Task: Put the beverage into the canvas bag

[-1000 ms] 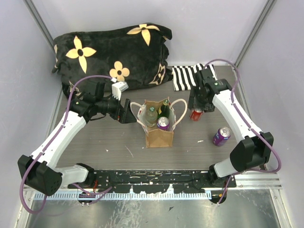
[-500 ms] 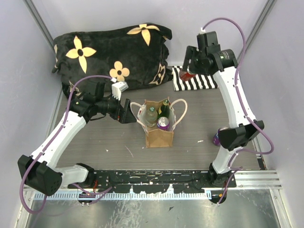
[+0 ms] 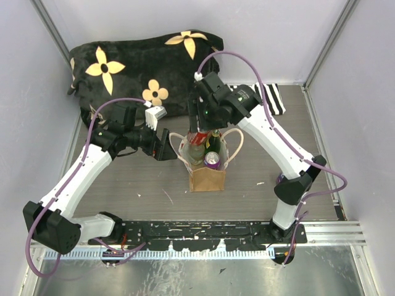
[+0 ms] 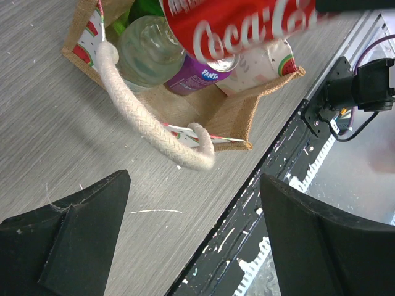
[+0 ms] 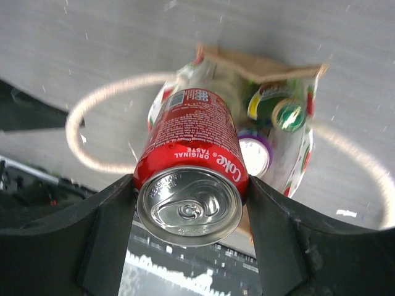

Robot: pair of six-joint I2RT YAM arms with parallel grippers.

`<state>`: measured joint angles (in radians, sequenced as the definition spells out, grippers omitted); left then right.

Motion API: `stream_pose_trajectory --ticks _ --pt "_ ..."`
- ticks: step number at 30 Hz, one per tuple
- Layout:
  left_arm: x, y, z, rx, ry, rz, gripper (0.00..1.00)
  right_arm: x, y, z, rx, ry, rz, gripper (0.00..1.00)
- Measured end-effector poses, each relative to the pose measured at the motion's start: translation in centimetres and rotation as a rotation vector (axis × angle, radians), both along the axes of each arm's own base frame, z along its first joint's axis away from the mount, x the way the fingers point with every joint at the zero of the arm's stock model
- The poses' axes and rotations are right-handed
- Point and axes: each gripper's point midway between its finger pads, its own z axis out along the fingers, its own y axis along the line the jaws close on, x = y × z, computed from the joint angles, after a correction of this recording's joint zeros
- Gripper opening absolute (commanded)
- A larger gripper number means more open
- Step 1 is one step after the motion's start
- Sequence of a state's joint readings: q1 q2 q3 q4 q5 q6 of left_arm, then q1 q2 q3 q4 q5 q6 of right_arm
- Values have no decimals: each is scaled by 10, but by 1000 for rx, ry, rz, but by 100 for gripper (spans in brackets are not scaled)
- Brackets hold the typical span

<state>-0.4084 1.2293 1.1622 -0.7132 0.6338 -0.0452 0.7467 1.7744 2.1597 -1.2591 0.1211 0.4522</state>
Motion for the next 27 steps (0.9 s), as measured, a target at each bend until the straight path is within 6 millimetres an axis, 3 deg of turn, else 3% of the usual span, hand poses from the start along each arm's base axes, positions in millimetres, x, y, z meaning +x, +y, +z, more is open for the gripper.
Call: stream_pose_trajectory --ticks 4,11,27 --pt "0 0 0 0 1 0 93 -31 2 -17 -43 71 19 1" --pt "1 -1 -4 5 14 0 93 -54 -7 -27 -65 99 13 1" --pt "2 -1 -6 9 15 -1 93 -42 13 -72 -103 133 29 1"
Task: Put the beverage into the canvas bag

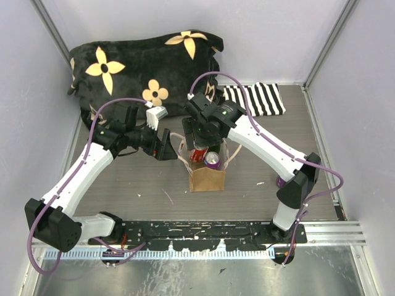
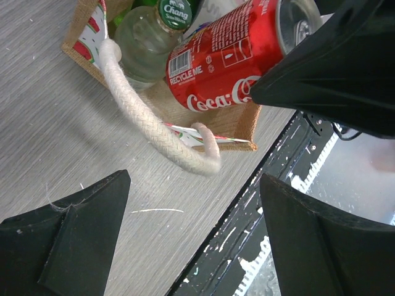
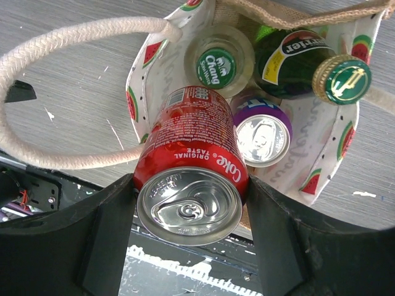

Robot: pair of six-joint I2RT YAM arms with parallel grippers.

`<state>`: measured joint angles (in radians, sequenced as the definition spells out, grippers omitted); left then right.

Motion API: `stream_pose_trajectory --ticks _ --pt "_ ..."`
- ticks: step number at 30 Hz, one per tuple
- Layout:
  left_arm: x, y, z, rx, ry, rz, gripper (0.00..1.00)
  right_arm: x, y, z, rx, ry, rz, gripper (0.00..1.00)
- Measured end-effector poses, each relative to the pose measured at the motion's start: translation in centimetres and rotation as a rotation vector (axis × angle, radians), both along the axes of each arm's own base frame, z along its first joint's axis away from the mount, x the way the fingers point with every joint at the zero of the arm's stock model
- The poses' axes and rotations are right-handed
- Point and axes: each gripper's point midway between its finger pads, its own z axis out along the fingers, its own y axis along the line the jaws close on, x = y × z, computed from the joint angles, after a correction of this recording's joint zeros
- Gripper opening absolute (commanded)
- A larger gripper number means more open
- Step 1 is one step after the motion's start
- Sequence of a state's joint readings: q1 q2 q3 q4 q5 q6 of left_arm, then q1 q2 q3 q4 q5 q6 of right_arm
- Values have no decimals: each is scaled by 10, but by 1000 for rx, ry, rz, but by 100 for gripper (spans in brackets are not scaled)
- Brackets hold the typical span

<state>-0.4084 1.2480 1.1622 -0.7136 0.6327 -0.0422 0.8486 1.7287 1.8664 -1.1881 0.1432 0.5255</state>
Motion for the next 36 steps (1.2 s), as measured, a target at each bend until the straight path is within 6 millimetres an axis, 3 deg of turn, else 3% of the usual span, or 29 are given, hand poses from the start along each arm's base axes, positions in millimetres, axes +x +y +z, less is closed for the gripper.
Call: stream_pose_trajectory --ticks 14,21,28,36 --pt "0 1 -2 6 -3 -3 93 -20 8 -31 -68 57 53 1" --pt "0 1 -2 6 -3 -3 93 -21 7 -47 -92 77 53 1" --pt "-2 2 -3 7 -2 -2 93 -21 9 -79 -134 116 57 1" --pt "-3 3 -4 9 -5 1 94 -18 13 -95 -144 123 61 1"
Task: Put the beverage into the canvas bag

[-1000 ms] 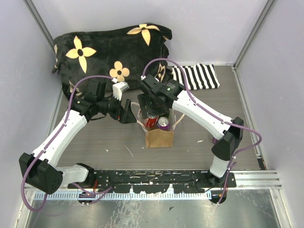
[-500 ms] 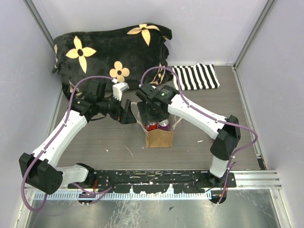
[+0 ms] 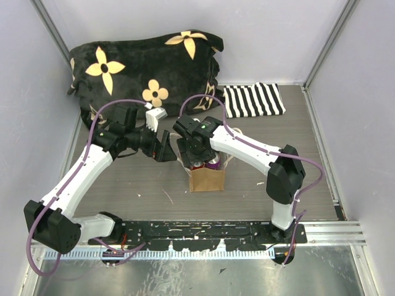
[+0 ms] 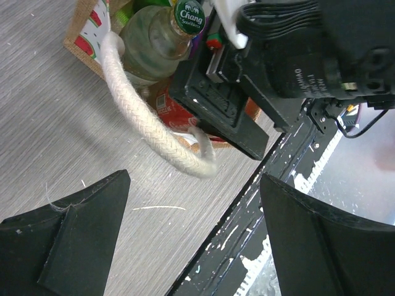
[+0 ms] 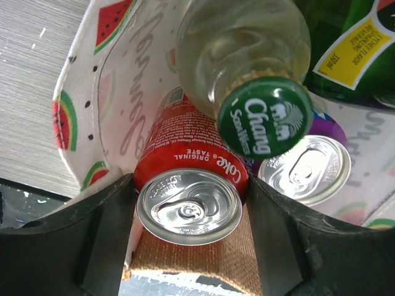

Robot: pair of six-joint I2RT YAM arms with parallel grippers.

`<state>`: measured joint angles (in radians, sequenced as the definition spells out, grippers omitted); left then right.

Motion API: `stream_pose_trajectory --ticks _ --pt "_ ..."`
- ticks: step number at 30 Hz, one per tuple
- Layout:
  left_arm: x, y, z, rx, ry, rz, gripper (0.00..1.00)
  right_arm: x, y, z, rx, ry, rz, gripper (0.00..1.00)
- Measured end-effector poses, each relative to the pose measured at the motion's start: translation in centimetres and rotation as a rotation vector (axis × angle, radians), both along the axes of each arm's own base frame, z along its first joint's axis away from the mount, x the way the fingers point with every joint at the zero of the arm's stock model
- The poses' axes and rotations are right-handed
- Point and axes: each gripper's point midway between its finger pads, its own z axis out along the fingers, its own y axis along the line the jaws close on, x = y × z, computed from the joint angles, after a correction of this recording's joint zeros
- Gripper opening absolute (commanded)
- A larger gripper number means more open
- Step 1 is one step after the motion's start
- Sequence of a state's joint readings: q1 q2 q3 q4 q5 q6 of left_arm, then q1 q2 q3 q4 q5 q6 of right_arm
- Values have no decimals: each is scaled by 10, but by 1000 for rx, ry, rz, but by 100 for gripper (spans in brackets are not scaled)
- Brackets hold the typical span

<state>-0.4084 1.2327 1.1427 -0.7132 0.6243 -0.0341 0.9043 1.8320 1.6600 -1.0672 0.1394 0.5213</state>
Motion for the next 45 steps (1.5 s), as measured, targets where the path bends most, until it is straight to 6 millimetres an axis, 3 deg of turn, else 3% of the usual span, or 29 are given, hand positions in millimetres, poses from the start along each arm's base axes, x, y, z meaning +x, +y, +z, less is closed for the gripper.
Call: stream_pose_trajectory --ticks 8,13,18,20,34,45 --pt "0 1 1 1 -5 2 93 2 0 -27 -37 18 6 1" --pt "0 1 1 4 -12 0 94 3 -1 -31 -41 16 10 3" --pt "0 1 1 4 -13 0 94 3 -1 -31 -43 14 18 42" --pt "0 1 1 4 -13 0 94 3 -1 -31 -46 15 29 53" --pt "0 1 1 6 -15 -3 94 8 4 -29 -78 35 80 69" --pt "1 1 1 8 -21 -7 94 8 4 -28 -80 37 93 74"
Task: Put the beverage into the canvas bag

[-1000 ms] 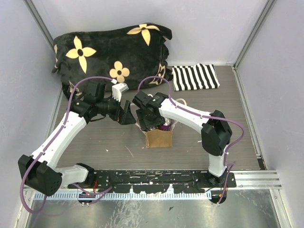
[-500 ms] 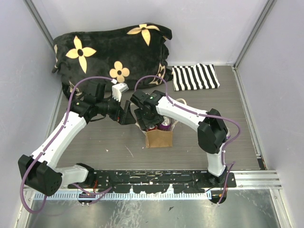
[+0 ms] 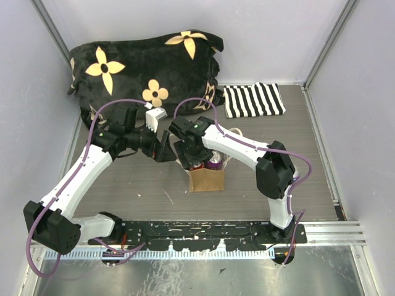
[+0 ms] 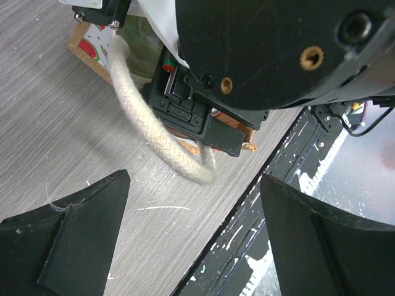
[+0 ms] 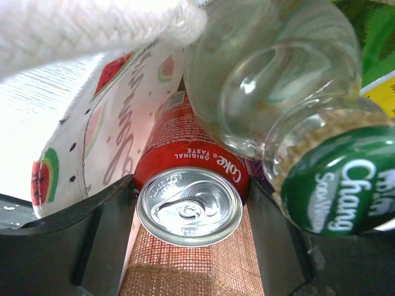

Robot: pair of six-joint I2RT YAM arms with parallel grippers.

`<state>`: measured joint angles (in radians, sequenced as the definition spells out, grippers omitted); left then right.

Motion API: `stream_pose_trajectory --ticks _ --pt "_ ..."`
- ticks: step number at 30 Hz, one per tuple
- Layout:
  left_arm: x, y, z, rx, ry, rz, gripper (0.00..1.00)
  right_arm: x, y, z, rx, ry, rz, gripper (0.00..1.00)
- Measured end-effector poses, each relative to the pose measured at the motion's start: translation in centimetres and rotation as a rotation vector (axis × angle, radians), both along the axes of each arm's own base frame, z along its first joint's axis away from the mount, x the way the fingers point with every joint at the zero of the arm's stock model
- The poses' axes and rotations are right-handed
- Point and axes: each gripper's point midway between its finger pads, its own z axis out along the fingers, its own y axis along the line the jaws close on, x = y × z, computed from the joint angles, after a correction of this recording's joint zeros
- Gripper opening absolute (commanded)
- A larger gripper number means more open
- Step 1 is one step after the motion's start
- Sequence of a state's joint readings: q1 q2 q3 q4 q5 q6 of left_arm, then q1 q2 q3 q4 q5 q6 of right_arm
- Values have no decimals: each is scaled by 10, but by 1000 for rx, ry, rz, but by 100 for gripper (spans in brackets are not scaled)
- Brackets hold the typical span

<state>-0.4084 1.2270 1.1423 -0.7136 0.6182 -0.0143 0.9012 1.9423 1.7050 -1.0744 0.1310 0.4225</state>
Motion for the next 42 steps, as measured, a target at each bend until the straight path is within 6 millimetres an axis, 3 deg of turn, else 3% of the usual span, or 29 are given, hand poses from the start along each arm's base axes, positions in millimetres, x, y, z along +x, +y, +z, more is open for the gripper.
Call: stream_pose_trajectory --ticks 26,42 --pt "-2 1 -5 6 9 -2 94 1 2 3 8 -4 1 77" --pt "-2 1 -5 6 10 -2 94 10 6 22 24 -48 -8 77"
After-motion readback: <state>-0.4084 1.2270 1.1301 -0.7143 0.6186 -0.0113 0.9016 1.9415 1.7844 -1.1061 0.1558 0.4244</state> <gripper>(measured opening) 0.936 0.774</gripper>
